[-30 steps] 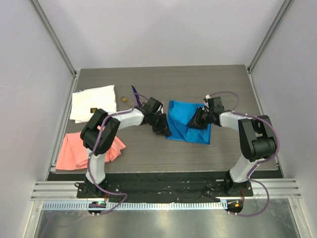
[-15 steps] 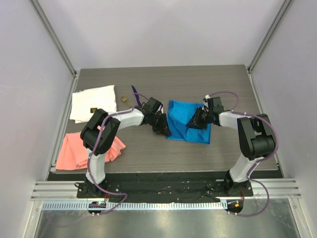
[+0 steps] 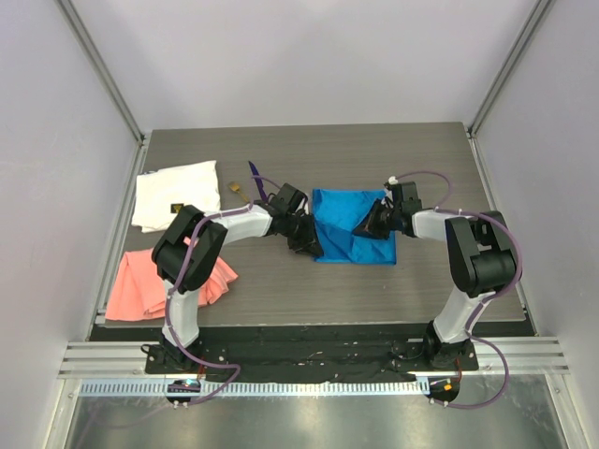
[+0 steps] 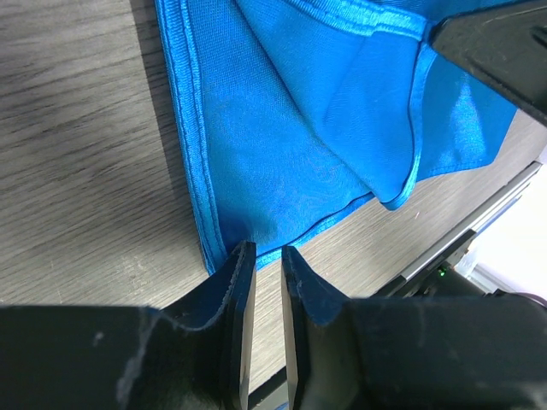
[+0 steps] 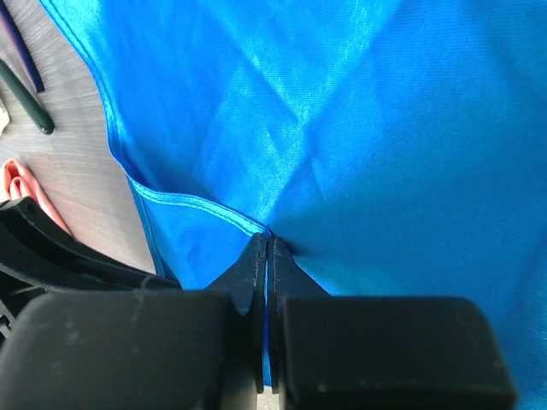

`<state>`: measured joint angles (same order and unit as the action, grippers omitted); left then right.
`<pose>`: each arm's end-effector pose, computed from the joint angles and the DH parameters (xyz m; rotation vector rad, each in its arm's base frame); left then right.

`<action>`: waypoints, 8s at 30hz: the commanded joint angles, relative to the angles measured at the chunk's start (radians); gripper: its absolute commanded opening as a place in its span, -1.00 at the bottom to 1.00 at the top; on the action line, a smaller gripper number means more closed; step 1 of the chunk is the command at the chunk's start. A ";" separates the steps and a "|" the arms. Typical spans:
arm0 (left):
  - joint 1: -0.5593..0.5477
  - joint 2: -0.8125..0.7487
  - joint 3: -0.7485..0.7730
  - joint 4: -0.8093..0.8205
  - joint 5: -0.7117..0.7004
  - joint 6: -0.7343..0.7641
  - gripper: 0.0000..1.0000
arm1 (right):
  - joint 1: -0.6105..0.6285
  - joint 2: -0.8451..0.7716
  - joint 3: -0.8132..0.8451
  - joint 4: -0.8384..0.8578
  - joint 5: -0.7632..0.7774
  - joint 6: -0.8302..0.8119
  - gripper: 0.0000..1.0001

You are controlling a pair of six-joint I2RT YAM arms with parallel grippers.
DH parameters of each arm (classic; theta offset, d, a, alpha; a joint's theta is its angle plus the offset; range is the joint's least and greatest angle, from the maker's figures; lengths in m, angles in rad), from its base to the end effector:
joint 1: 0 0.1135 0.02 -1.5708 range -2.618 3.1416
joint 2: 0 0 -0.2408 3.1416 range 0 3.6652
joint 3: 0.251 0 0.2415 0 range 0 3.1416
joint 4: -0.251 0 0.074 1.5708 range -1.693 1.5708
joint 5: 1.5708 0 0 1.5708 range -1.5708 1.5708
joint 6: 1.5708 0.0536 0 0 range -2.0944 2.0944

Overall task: Fold the napkin into a case and place the utensils inside
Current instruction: Pick up the top corner of the square-folded napkin from the center of the board, then fold the top corner of the square-folded napkin at the center of the board, then smooth out the upper triangle-folded napkin at the center of the board, then rotate the upper triangle-folded napkin at the center of the board.

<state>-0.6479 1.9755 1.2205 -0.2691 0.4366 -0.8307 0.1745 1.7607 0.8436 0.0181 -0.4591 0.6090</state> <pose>0.2973 -0.2534 0.1135 -0.0837 2.8596 -1.0074 0.3221 0.0809 0.1052 0.3465 2.5348 0.8906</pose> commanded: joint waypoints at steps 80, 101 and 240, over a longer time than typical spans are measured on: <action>-0.002 0.002 0.028 0.004 -0.019 0.008 -0.62 | -0.208 0.273 0.612 -0.288 0.177 -0.339 -0.82; 0.136 0.259 0.493 0.296 0.189 -0.241 -0.67 | -0.213 -0.198 0.140 -0.169 -0.111 -0.123 -0.38; -0.159 0.091 -0.001 0.082 -0.058 -0.083 -0.63 | -0.066 -0.193 -0.114 -0.168 0.330 -0.159 -0.98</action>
<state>-0.7311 2.0003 1.2350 -0.1646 0.3107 -0.8143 0.1223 1.5063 0.6167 -0.0296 -0.3027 0.5888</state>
